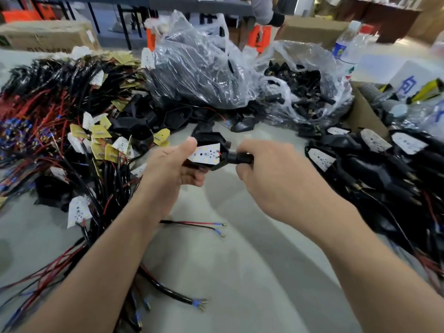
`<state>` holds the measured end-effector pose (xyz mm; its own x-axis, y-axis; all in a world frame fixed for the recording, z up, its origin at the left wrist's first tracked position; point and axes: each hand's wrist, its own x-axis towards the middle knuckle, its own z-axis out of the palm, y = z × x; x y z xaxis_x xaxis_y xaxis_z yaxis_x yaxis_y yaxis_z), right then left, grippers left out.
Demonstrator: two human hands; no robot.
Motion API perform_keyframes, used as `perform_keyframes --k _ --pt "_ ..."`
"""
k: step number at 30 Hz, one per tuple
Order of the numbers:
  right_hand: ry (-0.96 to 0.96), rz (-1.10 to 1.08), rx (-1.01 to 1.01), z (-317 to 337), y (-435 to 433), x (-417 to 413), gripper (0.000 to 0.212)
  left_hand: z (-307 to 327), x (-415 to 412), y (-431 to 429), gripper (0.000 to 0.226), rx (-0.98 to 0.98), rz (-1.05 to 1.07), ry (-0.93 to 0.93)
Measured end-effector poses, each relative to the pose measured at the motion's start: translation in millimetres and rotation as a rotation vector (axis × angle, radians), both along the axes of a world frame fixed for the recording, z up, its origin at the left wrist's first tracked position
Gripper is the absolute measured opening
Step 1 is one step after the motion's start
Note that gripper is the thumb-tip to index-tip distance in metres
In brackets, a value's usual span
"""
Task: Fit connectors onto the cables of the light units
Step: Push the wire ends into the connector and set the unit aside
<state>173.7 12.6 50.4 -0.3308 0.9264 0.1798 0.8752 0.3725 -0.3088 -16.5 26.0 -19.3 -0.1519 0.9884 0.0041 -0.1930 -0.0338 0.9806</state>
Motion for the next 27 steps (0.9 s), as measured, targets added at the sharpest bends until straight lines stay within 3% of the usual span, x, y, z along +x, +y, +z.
perform_keyframes --k 3,6,7,11,13,15,17,19,23,27 --pt "0.046 0.05 -0.03 13.8 -12.9 23.3 0.012 8.0 11.9 3.7 0.05 -0.133 0.005 0.075" --pt "0.059 -0.01 -0.07 17.7 -17.6 54.7 0.014 26.4 33.8 12.2 0.058 -0.194 -0.078 0.4" --pt "0.061 -0.047 -0.067 14.7 -18.4 64.8 0.014 32.7 44.1 15.1 0.055 -0.187 -0.086 0.408" --pt "0.093 -0.314 0.063 -7.2 -12.2 103.7 0.015 50.5 96.7 19.6 0.03 -0.178 -0.281 -0.03" --pt "0.146 -0.477 0.146 -18.8 -0.8 124.1 0.016 45.2 118.5 20.3 0.019 -0.165 -0.367 -0.054" --pt "0.124 -0.574 0.204 -28.3 5.3 139.3 0.02 34.8 136.9 19.7 0.027 -0.156 -0.402 0.058" --pt "-0.039 -0.571 0.237 -40.2 4.9 146.3 0.045 23.3 150.9 17.5 0.035 -0.14 -0.425 0.175" --pt "-0.12 -0.515 0.286 -49.7 0.3 141.6 0.056 13.3 159.5 14.5 0.034 -0.109 -0.451 0.252" --pt "-0.023 -0.296 0.363 -68.1 -12.8 102.5 0.051 -2.7 160.5 13.3 0.025 -0.065 -0.351 0.379" --pt "0.179 -0.192 0.193 -86.2 -8.4 61.4 0.047 -12.1 135.9 11.4 0.021 -0.067 -0.068 0.91"
